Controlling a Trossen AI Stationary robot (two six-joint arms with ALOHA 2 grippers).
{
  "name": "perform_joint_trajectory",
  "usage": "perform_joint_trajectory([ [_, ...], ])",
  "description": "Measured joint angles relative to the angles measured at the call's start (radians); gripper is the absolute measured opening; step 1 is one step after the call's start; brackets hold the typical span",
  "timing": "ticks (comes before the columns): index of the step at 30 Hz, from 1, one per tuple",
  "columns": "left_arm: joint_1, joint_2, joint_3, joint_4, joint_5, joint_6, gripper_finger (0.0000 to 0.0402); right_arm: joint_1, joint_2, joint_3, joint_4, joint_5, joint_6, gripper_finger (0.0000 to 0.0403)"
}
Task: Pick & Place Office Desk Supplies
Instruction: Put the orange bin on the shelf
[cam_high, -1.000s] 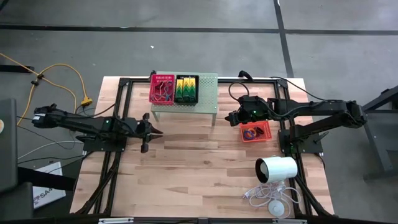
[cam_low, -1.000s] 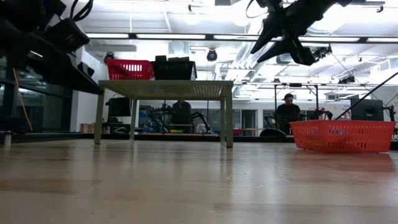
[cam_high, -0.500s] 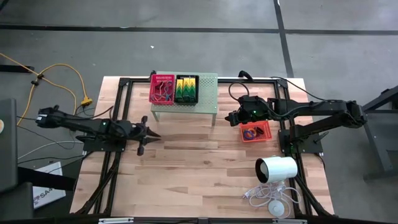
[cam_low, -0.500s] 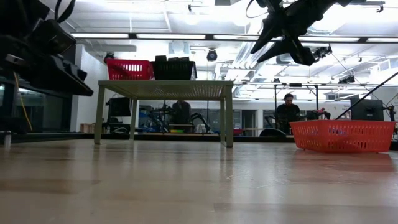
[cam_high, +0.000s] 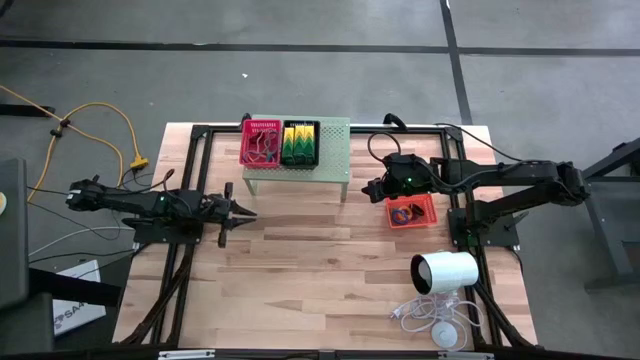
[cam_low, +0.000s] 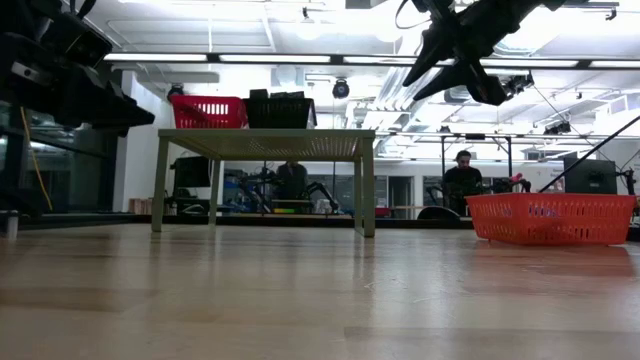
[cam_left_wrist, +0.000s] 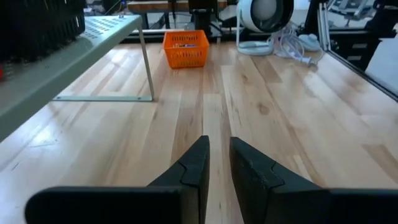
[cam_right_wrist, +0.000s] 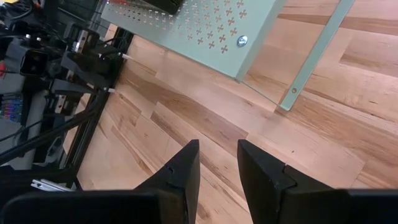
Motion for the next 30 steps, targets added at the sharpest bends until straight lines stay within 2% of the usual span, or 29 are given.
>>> perform_joint_trajectory([
  [10, 0.000, -0.005, -0.008, 0.062, -0.014, -0.033, 0.0057, 0.000, 0.000, 0.000, 0.000, 0.000, 0.000, 0.0095],
  [15, 0.000, -0.006, -0.051, 0.166, -0.026, -0.063, 0.0057, 0.000, 0.000, 0.000, 0.000, 0.000, 0.000, 0.0095],
  [23, 0.000, -0.009, -0.052, 0.135, -0.030, -0.080, 0.0057, 0.000, 0.000, 0.000, 0.000, 0.000, 0.000, 0.0095],
  [30, 0.000, -0.013, -0.052, 0.124, 0.022, -0.041, 0.0057, 0.000, 0.000, 0.000, 0.000, 0.000, 0.000, 0.0095],
])
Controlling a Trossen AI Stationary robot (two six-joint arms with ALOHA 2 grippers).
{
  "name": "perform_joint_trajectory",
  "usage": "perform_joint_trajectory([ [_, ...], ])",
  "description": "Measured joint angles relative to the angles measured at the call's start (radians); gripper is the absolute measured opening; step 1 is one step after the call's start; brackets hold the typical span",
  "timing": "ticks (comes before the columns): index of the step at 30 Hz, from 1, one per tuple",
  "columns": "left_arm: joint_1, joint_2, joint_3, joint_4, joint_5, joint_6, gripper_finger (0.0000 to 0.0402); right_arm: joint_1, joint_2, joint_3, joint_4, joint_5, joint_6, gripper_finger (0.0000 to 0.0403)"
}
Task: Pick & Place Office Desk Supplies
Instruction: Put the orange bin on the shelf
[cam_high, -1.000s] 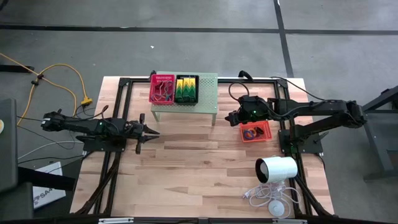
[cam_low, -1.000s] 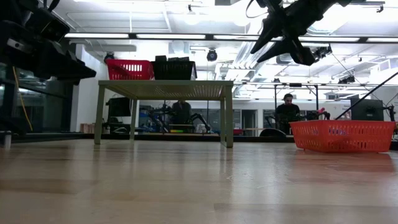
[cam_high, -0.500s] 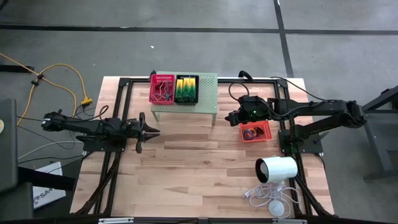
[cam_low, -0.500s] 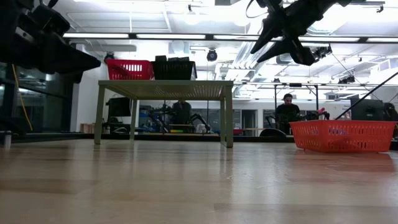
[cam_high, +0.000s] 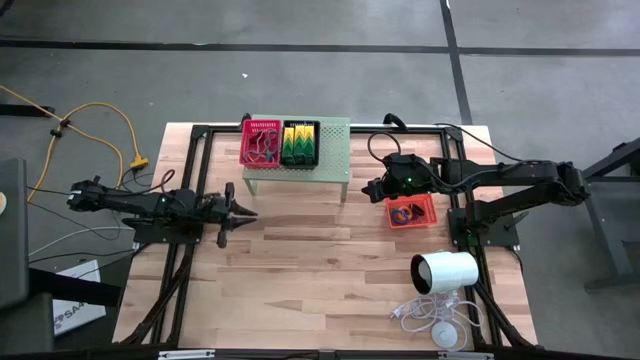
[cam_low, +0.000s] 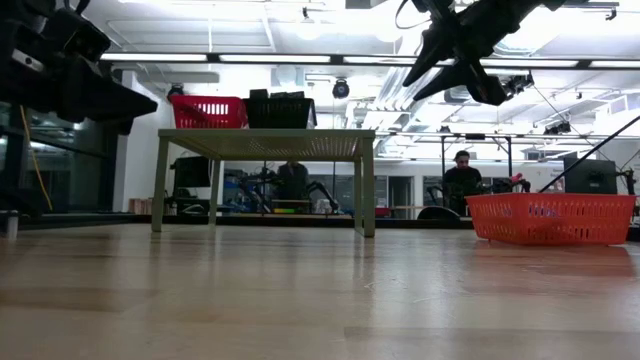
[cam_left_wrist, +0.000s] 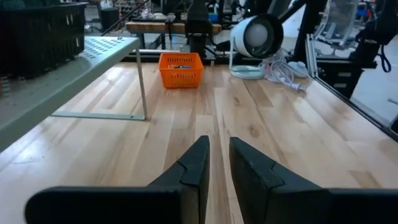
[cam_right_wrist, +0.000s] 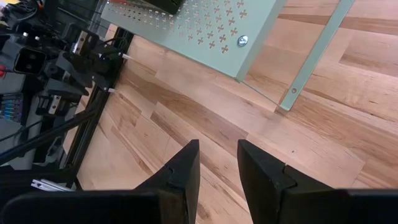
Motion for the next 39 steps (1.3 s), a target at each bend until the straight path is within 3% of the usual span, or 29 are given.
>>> perform_joint_trajectory([
  [10, 0.000, 0.000, 0.000, -0.010, 0.074, 0.037, 0.0057, 0.000, 0.000, 0.000, 0.000, 0.000, 0.000, 0.0095],
  [39, 0.000, 0.000, 0.000, -0.010, 0.074, 0.030, 0.0057, 0.000, 0.000, 0.000, 0.000, 0.000, 0.000, 0.0095],
])
